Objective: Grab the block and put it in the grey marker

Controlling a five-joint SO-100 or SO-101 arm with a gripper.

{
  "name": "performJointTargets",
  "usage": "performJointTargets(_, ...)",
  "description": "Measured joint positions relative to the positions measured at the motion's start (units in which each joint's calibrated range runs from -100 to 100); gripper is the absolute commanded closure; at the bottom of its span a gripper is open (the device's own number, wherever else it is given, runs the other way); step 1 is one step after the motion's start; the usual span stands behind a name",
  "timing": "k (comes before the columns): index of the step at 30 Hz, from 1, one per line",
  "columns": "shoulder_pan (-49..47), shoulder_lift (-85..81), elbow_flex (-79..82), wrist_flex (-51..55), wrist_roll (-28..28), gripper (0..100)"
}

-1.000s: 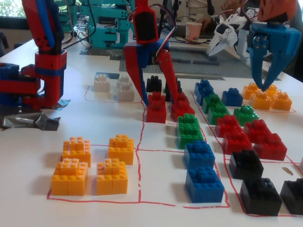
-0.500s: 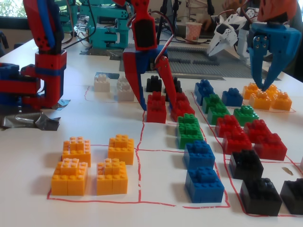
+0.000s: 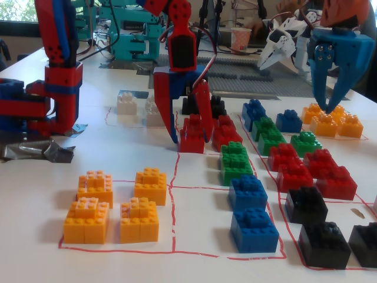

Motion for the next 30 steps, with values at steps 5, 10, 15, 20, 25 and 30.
performJointTargets(5, 0.1, 0.8, -0.2, 0.0, 0.0, 97)
performJointTargets(10, 0.1, 1.3, -1.0, 0.0, 0.0, 100)
performJointTargets(15, 0.2, 1.8, -3.2, 0.3, 0.0, 100)
performJointTargets(20, 1.3, 1.8, -7.0, 4.1, 0.0, 100)
performJointTargets(25, 1.2, 1.8, -10.1, 8.5, 0.0, 100)
performJointTargets(30, 1.3, 1.8, -12.9, 12.8, 0.0, 100)
